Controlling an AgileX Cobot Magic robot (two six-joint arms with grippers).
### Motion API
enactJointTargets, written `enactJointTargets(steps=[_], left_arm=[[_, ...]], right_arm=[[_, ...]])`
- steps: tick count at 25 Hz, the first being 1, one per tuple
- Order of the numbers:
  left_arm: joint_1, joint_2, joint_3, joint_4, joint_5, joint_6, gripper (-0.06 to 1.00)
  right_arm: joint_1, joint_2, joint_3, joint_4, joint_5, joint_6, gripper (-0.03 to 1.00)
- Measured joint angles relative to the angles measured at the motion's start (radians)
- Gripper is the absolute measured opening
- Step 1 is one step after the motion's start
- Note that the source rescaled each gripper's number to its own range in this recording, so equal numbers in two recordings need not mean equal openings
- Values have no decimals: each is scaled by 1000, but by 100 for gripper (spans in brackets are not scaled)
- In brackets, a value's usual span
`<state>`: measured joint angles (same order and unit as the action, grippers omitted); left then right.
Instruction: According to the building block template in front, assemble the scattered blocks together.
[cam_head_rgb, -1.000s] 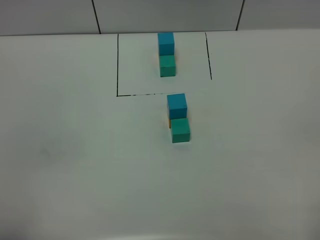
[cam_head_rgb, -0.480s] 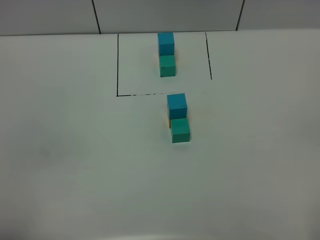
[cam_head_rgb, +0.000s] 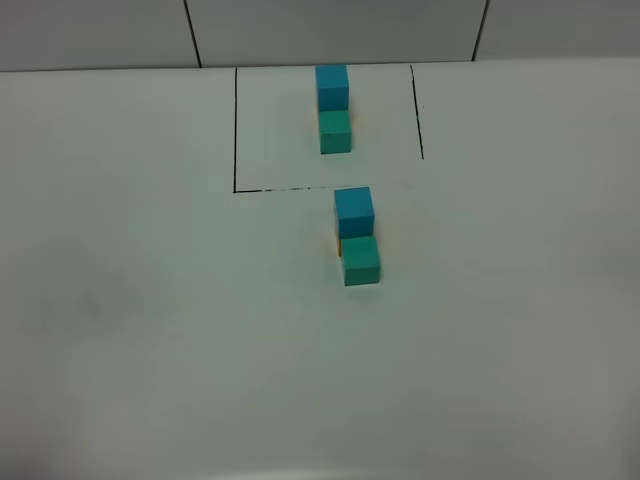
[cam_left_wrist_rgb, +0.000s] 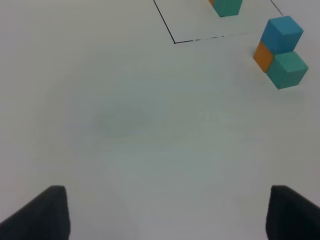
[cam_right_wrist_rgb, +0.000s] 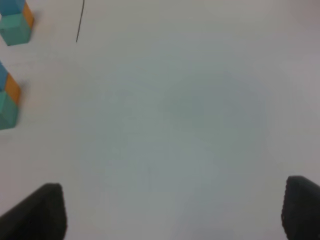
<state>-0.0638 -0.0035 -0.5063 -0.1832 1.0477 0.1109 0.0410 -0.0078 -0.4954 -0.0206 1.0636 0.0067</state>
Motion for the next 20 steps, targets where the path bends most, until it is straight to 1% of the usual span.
enactJointTargets(steps=[3,13,20], left_arm=[[0,0,0,0,0,0,78],[0,0,0,0,0,0,78],[0,0,0,0,0,0,78]], right_arm=[[-8,0,0,21,-1,-16,76],[-8,0,0,29,-1,-36,75],[-7,0,0,32,-1,-37,68]])
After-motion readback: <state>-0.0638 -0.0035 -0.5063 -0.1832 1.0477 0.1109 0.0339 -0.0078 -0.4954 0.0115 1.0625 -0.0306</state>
